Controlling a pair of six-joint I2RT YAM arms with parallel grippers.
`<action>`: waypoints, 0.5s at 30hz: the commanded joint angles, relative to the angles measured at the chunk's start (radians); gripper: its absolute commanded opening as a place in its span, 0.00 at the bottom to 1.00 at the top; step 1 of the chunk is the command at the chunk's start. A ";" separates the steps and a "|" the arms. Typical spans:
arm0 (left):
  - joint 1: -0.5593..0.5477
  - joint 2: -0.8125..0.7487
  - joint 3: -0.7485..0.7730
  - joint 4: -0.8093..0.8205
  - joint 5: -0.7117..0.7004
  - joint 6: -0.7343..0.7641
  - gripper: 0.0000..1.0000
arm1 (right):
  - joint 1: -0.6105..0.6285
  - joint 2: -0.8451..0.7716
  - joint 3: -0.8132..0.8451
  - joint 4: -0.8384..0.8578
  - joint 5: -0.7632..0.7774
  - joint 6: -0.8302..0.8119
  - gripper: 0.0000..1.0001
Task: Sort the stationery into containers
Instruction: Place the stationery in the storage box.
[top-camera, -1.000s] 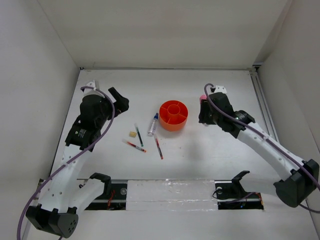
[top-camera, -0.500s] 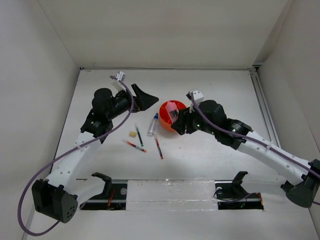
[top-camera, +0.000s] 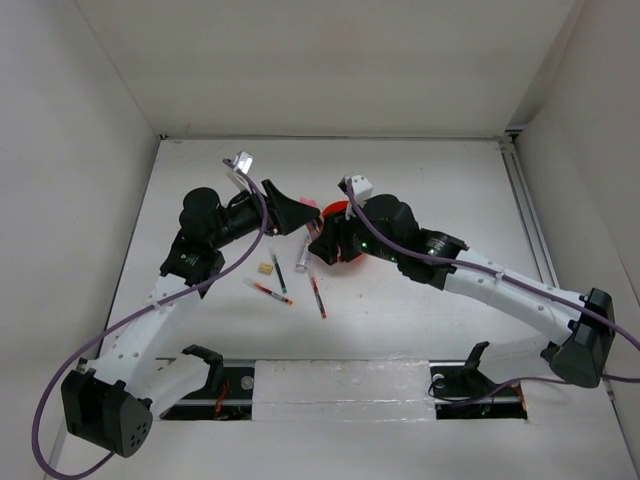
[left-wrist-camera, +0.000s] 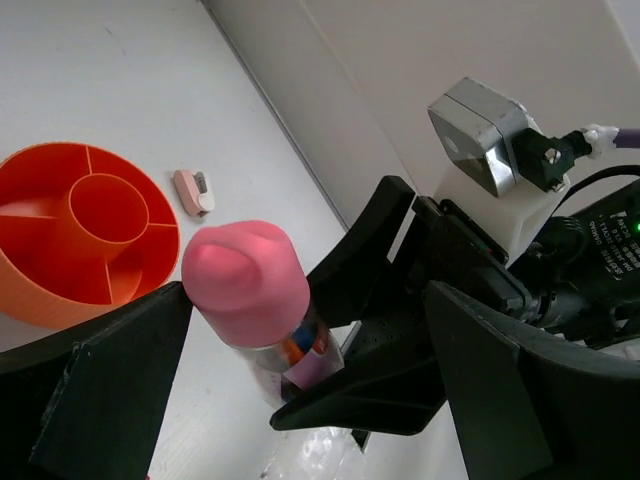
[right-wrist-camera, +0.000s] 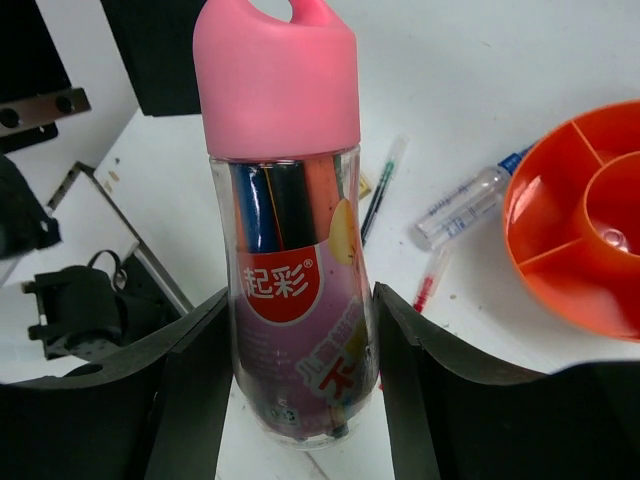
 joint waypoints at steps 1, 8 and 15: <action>0.000 -0.028 0.002 0.053 0.012 0.007 1.00 | 0.020 -0.015 0.063 0.147 0.014 0.022 0.00; 0.000 -0.037 -0.007 0.022 -0.025 0.016 0.77 | 0.040 -0.015 0.065 0.182 0.005 0.022 0.00; 0.000 -0.017 -0.007 0.033 -0.014 0.005 0.18 | 0.040 -0.035 0.043 0.210 0.029 0.022 0.00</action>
